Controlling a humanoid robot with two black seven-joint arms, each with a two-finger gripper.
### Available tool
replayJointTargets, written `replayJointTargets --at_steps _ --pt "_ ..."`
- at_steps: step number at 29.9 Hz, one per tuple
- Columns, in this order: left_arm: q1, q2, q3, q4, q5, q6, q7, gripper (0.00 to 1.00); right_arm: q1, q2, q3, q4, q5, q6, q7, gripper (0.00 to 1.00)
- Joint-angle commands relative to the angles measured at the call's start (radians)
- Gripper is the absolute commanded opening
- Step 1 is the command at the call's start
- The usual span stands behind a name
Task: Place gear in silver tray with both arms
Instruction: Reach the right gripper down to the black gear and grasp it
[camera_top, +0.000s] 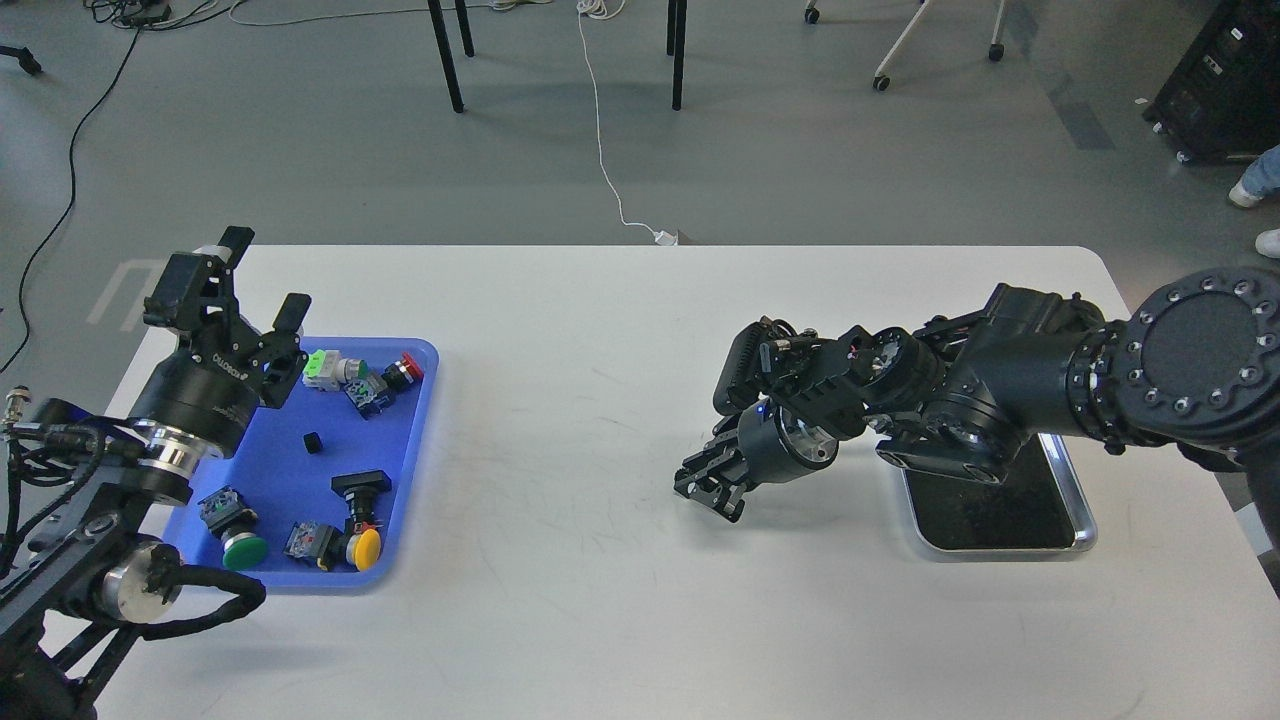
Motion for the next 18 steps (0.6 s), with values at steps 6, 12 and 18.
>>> replayJointTargets --at_steps 6,12,18 --pt "0.000 0.000 0.000 0.000 0.000 0.000 0.000 0.98 -0.009 0.000 0.000 -0.005 0.000 0.000 0.000 0.15" --pt "0.000 0.000 0.002 0.000 0.000 0.000 0.000 0.98 -0.008 0.000 0.002 -0.003 0.002 -0.001 0.000 0.14" --pt "-0.001 -0.005 0.003 0.002 0.003 0.000 0.000 0.98 0.043 -0.008 0.006 0.017 0.002 -0.003 0.000 0.14"
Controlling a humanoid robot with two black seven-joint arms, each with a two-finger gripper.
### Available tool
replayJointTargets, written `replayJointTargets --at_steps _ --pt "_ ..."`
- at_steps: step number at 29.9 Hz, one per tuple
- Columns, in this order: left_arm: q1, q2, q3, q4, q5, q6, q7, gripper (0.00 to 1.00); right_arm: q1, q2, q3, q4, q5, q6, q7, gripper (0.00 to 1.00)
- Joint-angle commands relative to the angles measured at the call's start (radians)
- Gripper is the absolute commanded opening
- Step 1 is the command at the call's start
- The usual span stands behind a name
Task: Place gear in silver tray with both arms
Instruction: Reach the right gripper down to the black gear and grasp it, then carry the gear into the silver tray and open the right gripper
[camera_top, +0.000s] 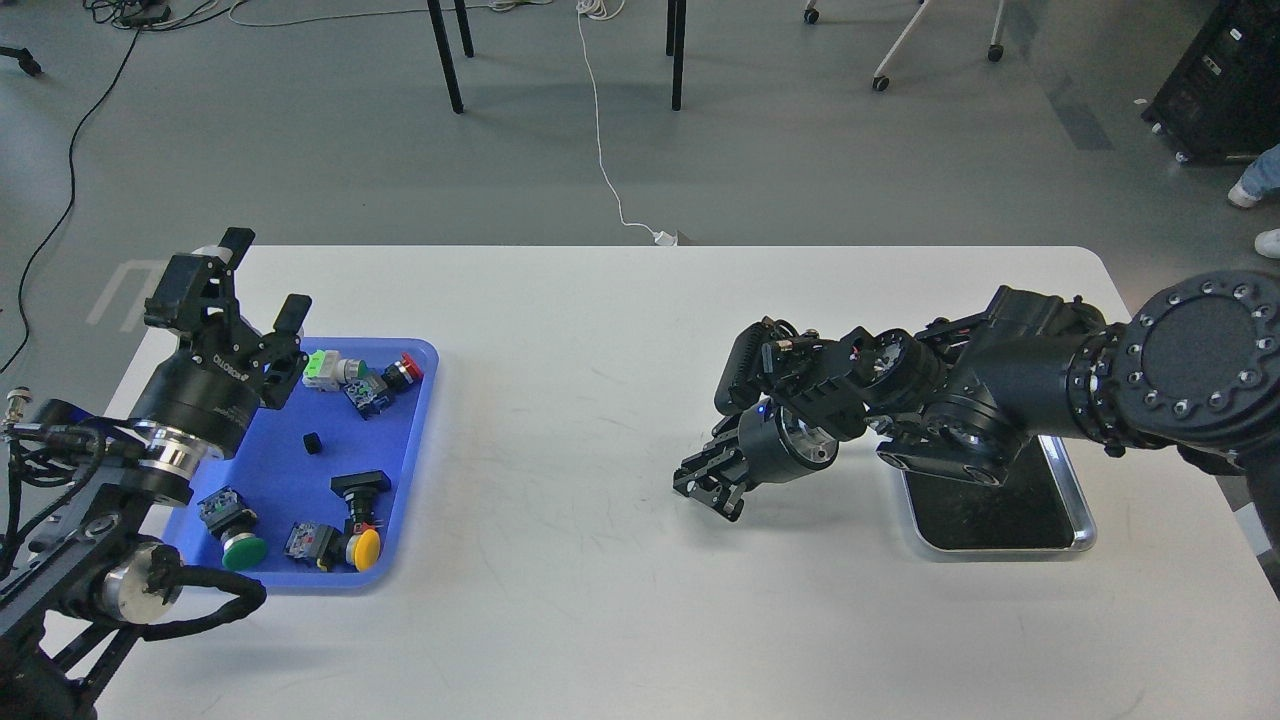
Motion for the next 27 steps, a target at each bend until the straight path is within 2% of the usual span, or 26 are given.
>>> replayJointTargets --at_steps 1,9,17,23,27 --pt "-0.002 -0.004 -0.001 0.002 0.001 0.000 0.000 0.98 0.045 -0.026 0.003 0.021 -0.001 -0.003 -0.001 0.14" --pt "-0.003 -0.005 0.003 0.002 0.002 0.000 0.000 0.98 0.103 -0.259 0.006 0.107 -0.012 -0.011 -0.001 0.14" --pt "-0.006 -0.005 0.008 -0.009 0.002 -0.001 0.000 0.98 0.042 -0.468 -0.001 0.058 -0.112 -0.011 -0.001 0.15" --pt "-0.008 -0.005 0.009 -0.015 0.002 -0.003 0.000 0.98 -0.027 -0.522 -0.007 -0.028 -0.155 -0.014 -0.001 0.15" --pt "-0.008 -0.004 0.011 -0.029 0.002 -0.003 0.000 0.98 -0.085 -0.516 -0.006 -0.083 -0.156 -0.029 -0.001 0.15"
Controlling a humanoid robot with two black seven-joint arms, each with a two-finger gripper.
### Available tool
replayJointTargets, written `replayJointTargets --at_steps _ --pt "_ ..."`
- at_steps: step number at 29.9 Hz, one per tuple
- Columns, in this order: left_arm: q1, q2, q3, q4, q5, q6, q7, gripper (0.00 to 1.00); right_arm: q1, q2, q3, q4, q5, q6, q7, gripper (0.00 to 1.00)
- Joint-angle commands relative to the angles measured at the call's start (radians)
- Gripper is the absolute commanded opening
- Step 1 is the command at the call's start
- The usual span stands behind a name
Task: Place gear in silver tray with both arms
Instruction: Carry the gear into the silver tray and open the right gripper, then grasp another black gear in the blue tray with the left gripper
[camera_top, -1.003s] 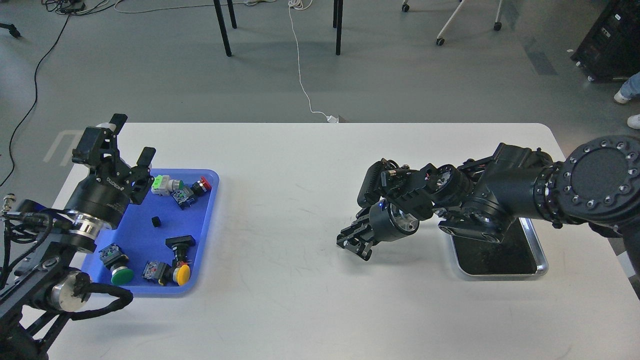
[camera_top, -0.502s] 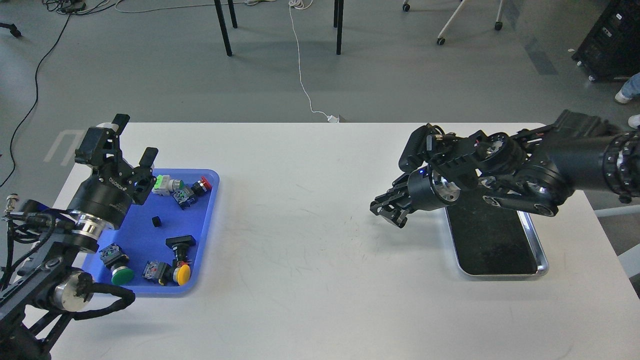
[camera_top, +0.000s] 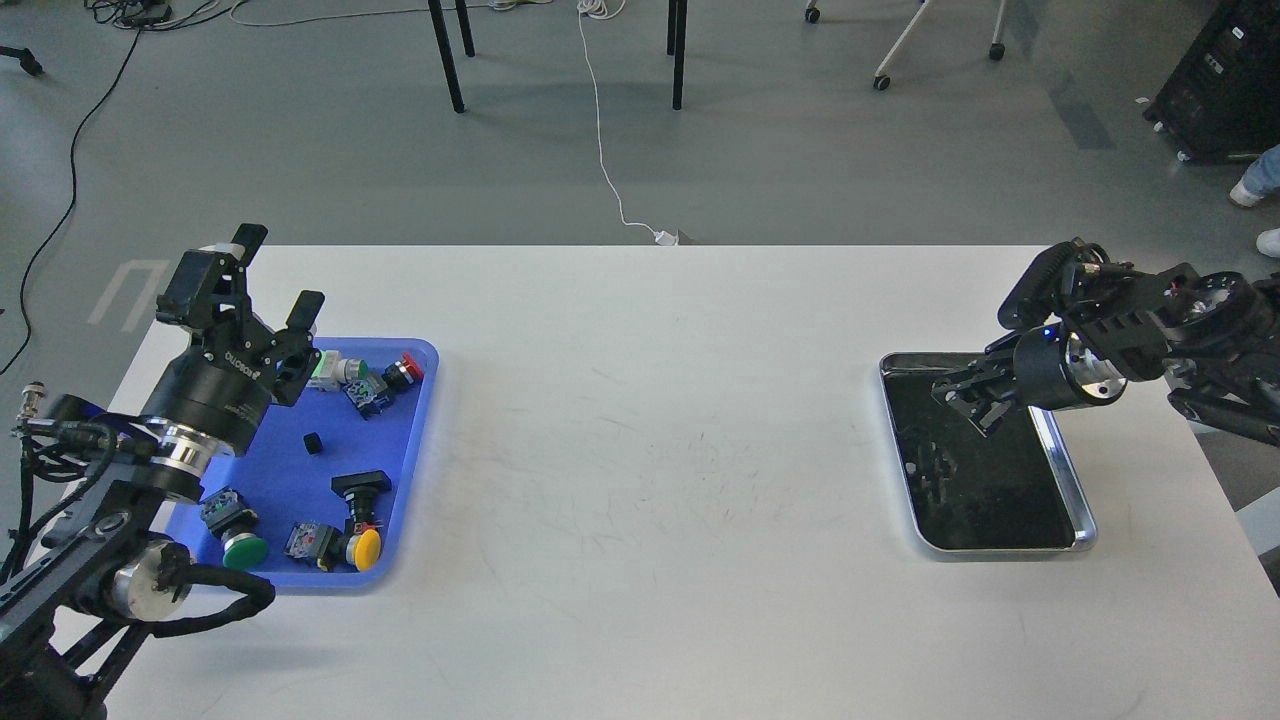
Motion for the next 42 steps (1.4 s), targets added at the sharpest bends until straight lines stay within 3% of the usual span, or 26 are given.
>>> replayJointTargets --at_steps 1,7,12,17,23,28,35,42 --pt "0.001 0.002 0.000 -0.012 0.000 0.001 0.000 0.98 -0.051 0.007 0.003 -0.048 -0.003 -0.015 0.000 0.15" --pt "0.003 0.001 0.000 -0.018 0.000 0.001 0.000 0.98 -0.091 0.038 0.006 -0.097 -0.002 -0.022 0.000 0.19" --pt "0.003 0.004 0.000 -0.018 0.000 0.001 0.000 0.98 -0.091 0.033 0.036 -0.082 0.007 -0.031 0.000 0.66" --pt "0.003 0.011 0.002 -0.018 0.000 -0.002 0.000 0.98 -0.074 0.004 0.102 -0.026 0.018 -0.032 0.000 0.94" --pt "0.000 0.040 0.003 -0.030 0.005 -0.028 0.000 0.98 -0.077 -0.132 0.393 0.097 0.073 -0.025 0.000 0.96" --pt "-0.006 0.070 0.003 -0.047 0.122 -0.116 0.000 0.98 -0.245 -0.142 0.636 0.119 0.447 -0.029 0.000 0.96" --pt "-0.038 0.120 0.013 -0.046 0.525 -0.131 0.000 0.98 -0.535 -0.082 1.019 0.177 0.819 -0.022 0.000 0.97" --pt "-0.219 0.358 0.213 -0.020 1.200 -0.131 0.000 0.98 -0.678 -0.011 1.181 0.200 0.892 -0.015 0.000 0.97"
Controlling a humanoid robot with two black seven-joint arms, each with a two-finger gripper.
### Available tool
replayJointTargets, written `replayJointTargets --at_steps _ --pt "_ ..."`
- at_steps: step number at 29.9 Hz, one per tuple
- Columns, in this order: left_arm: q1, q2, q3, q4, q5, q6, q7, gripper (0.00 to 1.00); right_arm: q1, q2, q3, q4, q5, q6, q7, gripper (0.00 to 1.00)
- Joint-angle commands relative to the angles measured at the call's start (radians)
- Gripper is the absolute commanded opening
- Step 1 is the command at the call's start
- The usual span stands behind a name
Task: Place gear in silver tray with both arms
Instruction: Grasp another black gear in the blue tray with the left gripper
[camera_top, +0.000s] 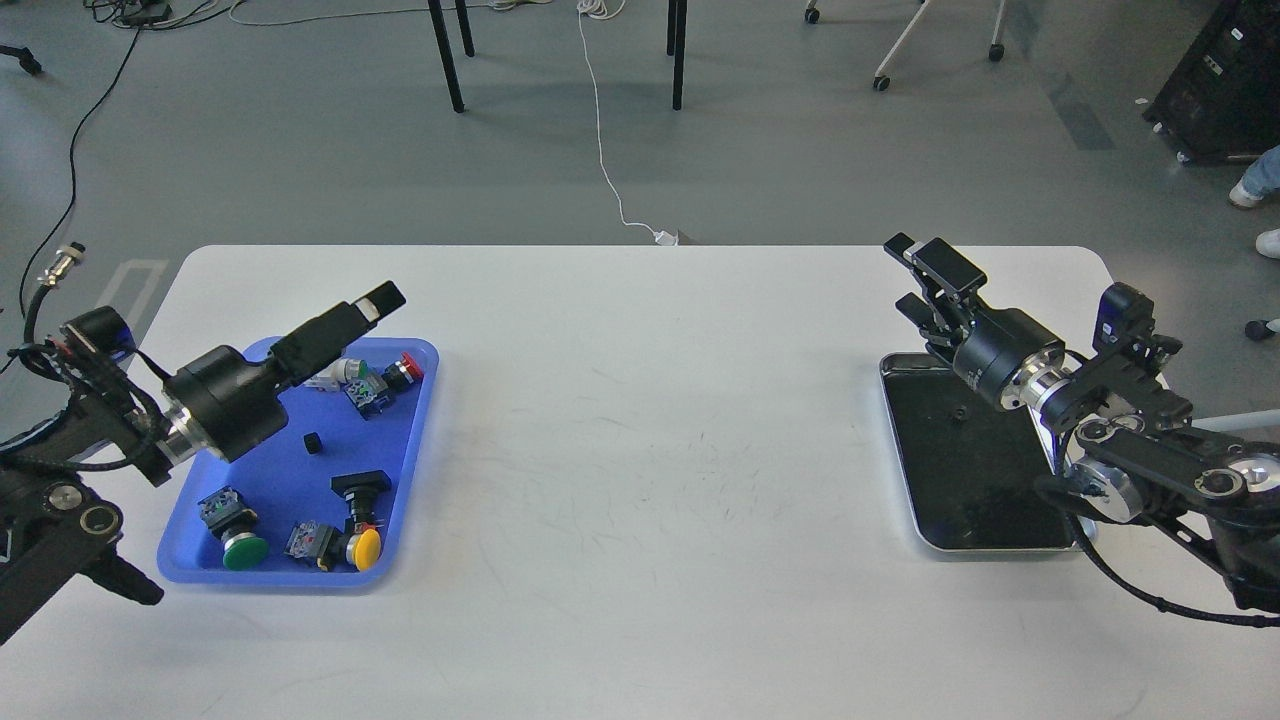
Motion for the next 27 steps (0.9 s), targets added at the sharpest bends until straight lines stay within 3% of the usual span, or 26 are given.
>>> replayJointTargets --at_steps 1,6,12,23,27 --pt "-0.105 0.152 0.150 0.028 0.327 -0.002 0.000 0.98 -0.034 0.017 0.034 0.038 0.009 -0.001 0.000 0.97" --pt "-0.331 0.206 0.428 0.097 0.470 -0.026 0.000 0.95 -0.034 0.037 0.034 0.053 0.011 -0.002 0.000 0.97" --pt "-0.544 0.166 0.687 0.204 0.566 -0.026 0.000 0.87 -0.030 0.049 0.063 0.053 0.012 -0.004 0.000 0.97" --pt "-0.540 0.088 0.769 0.295 0.566 -0.031 0.000 0.84 -0.035 0.055 0.099 0.067 0.104 -0.002 0.000 0.97" --pt "-0.540 0.075 0.770 0.321 0.566 -0.029 0.000 0.79 -0.037 0.055 0.099 0.066 0.104 -0.001 0.000 0.97"
